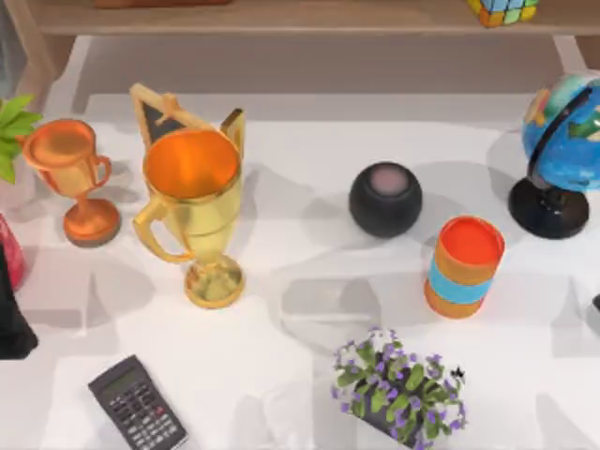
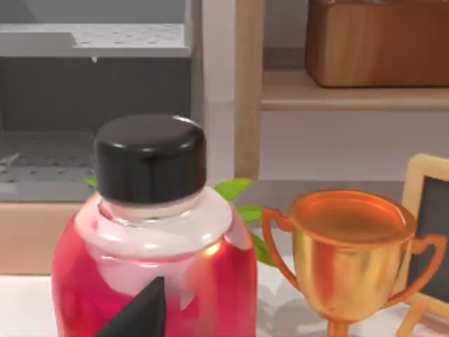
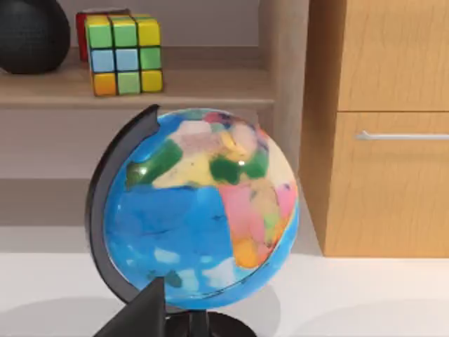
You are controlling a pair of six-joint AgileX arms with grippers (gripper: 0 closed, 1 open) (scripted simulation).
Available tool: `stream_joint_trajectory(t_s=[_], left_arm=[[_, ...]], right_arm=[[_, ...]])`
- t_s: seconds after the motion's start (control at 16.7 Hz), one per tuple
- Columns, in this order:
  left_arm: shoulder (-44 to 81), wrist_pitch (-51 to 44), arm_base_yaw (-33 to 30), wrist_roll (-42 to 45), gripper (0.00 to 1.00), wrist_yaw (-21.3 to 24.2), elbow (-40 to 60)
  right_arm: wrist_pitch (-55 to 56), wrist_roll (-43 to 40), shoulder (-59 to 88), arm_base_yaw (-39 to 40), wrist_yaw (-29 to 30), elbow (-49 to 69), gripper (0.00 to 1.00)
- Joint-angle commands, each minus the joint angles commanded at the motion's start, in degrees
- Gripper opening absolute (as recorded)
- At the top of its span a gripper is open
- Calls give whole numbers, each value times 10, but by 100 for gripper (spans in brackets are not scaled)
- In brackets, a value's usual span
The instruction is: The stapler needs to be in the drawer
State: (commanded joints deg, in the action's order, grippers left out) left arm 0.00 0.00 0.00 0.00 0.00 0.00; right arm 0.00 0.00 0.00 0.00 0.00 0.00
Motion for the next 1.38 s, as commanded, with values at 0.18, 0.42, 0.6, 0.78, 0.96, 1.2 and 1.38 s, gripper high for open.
stream_joint_trajectory(t_s=[0.18, 0.42, 0.6, 0.78, 0.96, 1.2, 1.38], left_arm=[[0, 0, 0, 0, 100, 0, 0], [0, 0, 0, 0, 100, 0, 0], [0, 0, 0, 0, 100, 0, 0], [0, 0, 0, 0, 100, 0, 0], [0, 0, 0, 0, 100, 0, 0], [0, 0, 0, 0, 100, 0, 0], [0, 0, 0, 0, 100, 0, 0]], right_arm=[[4, -5, 6, -2, -1, 4, 100], [62, -76, 88, -23, -20, 56, 100], [136, -170, 213, -50, -46, 124, 100], [223, -284, 392, -83, -78, 203, 100], [314, -407, 600, -119, -112, 286, 100], [433, -569, 856, -167, -156, 394, 100], [516, -679, 1015, -200, -185, 469, 100]])
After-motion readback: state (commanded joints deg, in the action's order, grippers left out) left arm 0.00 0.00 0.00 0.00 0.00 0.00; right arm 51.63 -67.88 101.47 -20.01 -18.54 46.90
